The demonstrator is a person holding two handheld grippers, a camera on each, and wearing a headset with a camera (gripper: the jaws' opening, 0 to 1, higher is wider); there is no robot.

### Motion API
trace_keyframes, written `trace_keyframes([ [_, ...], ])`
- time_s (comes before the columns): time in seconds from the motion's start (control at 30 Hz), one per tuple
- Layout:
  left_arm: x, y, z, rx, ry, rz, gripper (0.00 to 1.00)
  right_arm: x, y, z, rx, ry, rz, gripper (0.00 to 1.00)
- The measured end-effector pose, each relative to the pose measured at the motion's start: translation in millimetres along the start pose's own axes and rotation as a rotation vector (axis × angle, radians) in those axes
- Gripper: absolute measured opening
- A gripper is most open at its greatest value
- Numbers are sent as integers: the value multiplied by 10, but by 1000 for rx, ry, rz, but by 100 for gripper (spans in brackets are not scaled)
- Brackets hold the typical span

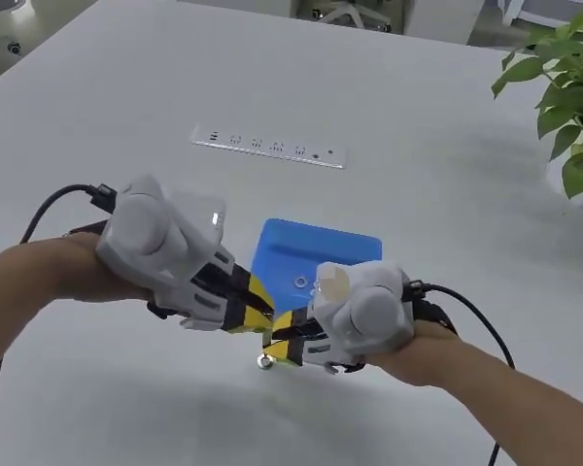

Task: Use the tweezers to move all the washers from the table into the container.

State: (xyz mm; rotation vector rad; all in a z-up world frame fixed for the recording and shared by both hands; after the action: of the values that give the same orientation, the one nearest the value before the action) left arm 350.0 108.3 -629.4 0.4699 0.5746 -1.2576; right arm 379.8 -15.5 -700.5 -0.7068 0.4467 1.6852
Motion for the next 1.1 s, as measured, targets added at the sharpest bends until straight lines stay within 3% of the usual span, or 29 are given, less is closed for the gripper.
trace_keyframes([
  [0.37, -79, -20, -63, -71, -35, 23, 31, -17, 6, -3, 0, -2, -2, 8],
  [0.63, -119, -73, -152, -144, -65, 67, 57, -70, 10, 32, -9, -2, 2, 8],
  [1.1, -163, -170, -286, -241, -129, 145, 79, -267, 7, 180, -23, -25, 5, 8],
])
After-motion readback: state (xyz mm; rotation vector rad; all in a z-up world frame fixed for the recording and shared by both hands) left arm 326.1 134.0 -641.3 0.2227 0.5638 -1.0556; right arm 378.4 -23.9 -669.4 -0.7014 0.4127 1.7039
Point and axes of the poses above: the centre of the closed fingertips' face, and the gripper's own axes: x roughly forward along the fingers, y roughly to its left, z roughly out of its top, the point moved 10 cm from there along -x, roughly backward along the fingers, and after that the axes turned 1 degree about -x, right-handed, at the moved point
